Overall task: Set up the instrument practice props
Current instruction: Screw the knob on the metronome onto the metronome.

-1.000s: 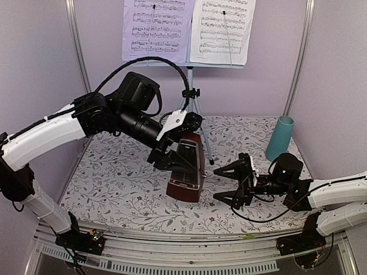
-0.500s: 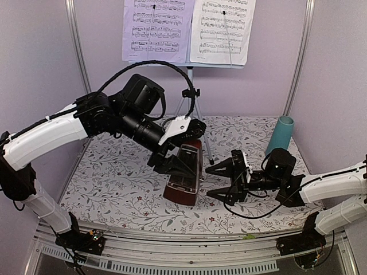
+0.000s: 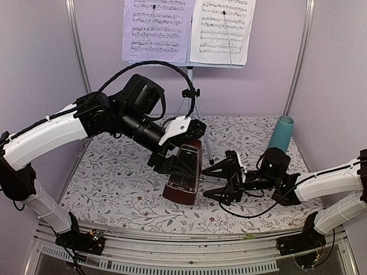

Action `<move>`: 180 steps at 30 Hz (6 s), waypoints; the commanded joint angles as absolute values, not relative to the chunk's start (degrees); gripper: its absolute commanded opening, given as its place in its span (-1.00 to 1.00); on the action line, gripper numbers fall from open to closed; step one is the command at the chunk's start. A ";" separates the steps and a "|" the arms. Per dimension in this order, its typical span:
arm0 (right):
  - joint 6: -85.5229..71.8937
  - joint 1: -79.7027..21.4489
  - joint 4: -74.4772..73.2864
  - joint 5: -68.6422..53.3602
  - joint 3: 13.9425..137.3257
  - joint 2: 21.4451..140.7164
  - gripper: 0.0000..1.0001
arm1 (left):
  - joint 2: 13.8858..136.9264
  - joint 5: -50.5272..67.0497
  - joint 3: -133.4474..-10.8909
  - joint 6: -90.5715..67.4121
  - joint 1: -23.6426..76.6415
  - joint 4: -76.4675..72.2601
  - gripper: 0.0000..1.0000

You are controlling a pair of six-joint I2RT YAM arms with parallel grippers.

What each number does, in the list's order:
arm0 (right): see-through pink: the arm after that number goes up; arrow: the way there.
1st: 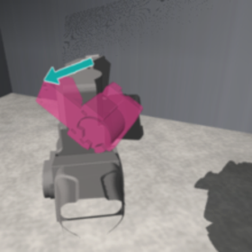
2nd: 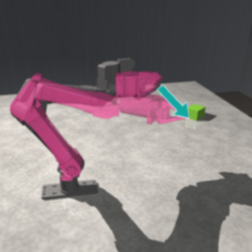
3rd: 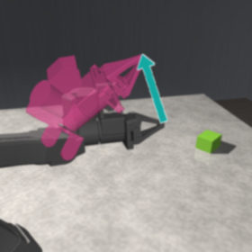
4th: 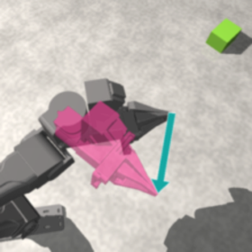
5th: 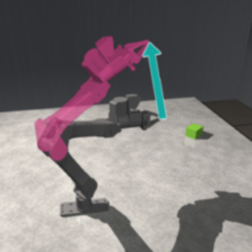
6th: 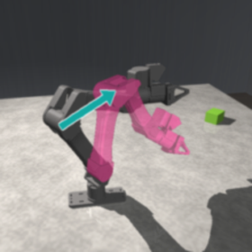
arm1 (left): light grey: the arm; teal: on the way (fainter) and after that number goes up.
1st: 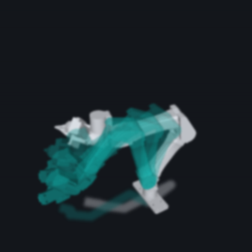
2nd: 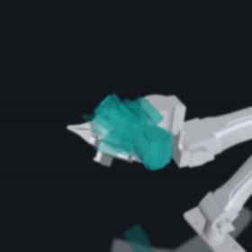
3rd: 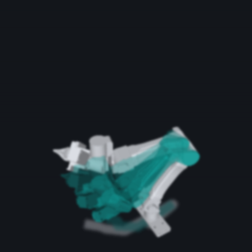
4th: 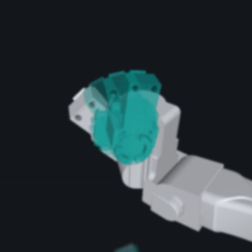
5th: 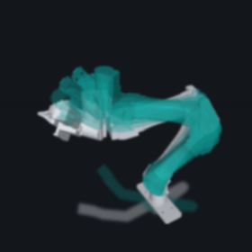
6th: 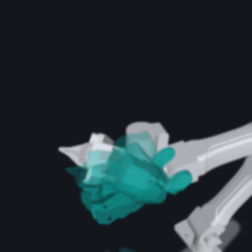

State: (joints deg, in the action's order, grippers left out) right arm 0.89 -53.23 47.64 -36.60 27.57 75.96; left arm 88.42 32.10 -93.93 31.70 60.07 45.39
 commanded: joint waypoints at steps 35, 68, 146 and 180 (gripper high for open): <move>-8.94 -53.09 42.91 -28.56 30.92 76.56 -0.56 | 85.51 31.83 -93.89 32.08 60.78 40.21 -0.75; -12.80 -52.92 33.66 -25.62 33.45 74.53 -1.00 | 83.82 28.60 -89.37 32.73 60.73 33.82 -0.86; 9.84 -57.68 65.75 -2.83 20.41 76.12 -0.01 | 84.45 43.82 -84.12 -2.17 48.72 24.00 -1.00; 20.33 -65.15 73.12 3.15 21.21 84.26 0.12 | 87.32 47.22 -89.40 -12.75 46.84 19.29 -1.00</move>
State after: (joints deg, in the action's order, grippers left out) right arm 19.84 -64.53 71.90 0.78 20.14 83.46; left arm 87.83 44.60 -86.87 -11.46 47.66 24.25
